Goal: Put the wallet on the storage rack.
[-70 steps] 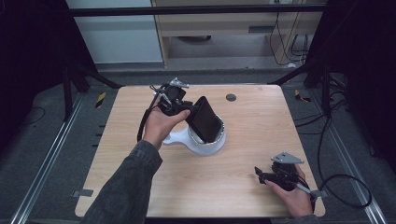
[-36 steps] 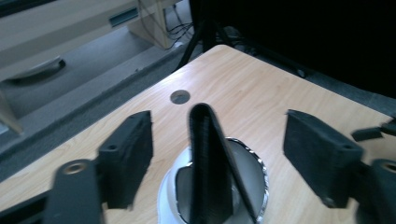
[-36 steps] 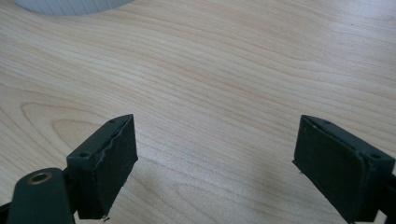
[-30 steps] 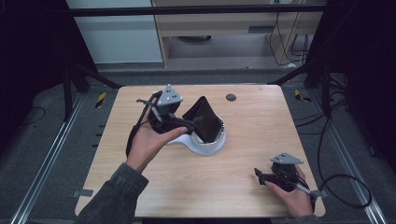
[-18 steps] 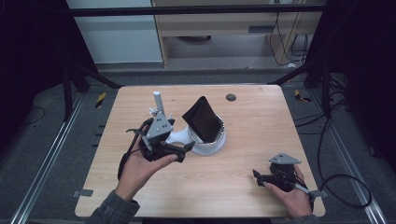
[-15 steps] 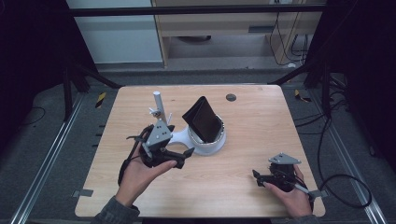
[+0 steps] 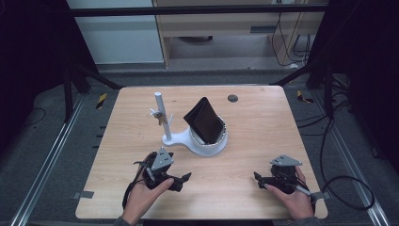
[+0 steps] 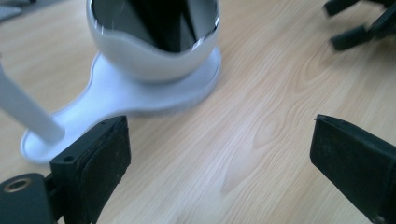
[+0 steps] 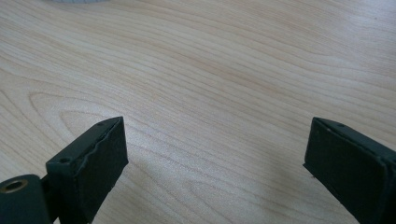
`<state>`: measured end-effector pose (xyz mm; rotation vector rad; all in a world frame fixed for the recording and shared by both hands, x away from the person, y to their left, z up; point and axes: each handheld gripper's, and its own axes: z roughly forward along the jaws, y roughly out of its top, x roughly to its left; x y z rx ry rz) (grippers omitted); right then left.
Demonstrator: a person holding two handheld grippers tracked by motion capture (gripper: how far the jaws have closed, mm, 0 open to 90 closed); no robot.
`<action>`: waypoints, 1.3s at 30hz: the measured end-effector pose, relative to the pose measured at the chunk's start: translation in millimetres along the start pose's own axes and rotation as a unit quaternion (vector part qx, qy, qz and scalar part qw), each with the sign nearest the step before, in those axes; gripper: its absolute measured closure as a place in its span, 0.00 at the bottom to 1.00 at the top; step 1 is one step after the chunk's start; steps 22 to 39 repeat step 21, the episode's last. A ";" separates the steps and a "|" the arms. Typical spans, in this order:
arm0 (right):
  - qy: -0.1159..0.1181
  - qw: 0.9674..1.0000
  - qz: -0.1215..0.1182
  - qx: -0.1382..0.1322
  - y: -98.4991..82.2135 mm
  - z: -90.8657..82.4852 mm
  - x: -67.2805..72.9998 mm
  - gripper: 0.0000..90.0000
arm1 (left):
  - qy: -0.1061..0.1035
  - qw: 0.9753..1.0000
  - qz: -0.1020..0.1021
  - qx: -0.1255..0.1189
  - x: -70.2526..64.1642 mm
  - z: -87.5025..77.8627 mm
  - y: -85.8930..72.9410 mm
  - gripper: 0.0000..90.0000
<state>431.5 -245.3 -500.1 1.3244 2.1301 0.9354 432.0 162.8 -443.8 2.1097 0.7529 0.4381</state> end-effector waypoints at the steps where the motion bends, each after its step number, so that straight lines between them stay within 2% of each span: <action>1: 0.000 1.000 0.000 0.000 0.0 0.2 -0.1 0.07 | 0.004 1.000 -0.003 0.010 3.8 1.9 -5.9 0.05; 4: 0.004 1.000 0.002 0.004 -0.6 1.9 0.1 0.06 | 0.026 0.999 -0.019 0.027 17.8 6.1 -25.2 0.05; 5: 0.008 1.000 0.002 0.007 -1.1 4.2 0.5 0.06 | 0.038 0.998 -0.037 0.034 29.4 7.9 -38.6 0.05; 9: 0.011 1.000 0.003 0.017 -1.8 11.3 0.1 0.05 | 0.075 0.994 -0.054 0.055 49.9 8.1 -60.6 0.05; 11: 0.013 1.000 0.001 0.021 -1.9 14.8 1.0 0.03 | 0.076 0.993 -0.073 0.056 58.0 6.1 -65.3 0.05; 14: 0.019 1.000 0.005 0.019 -1.6 16.5 1.8 0.01 | 0.086 0.992 -0.079 0.057 62.4 5.9 -68.1 0.05; 16: 0.018 1.000 0.004 0.018 -1.5 17.7 2.1 0.01 | 0.093 0.989 -0.088 0.068 65.7 8.1 -70.8 0.05; 17: 0.017 1.000 0.003 0.018 -1.6 17.7 2.1 0.01 | 0.097 0.987 -0.100 0.076 68.6 11.2 -74.9 0.05; 20: 0.015 1.000 0.004 0.018 -1.8 17.6 2.4 0.01 | 0.102 0.986 -0.105 0.073 71.3 11.2 -76.1 0.02; 39: 0.015 1.000 0.005 0.018 -1.8 17.5 2.5 0.01 | 0.102 0.986 -0.105 0.073 71.3 11.2 -76.1 0.02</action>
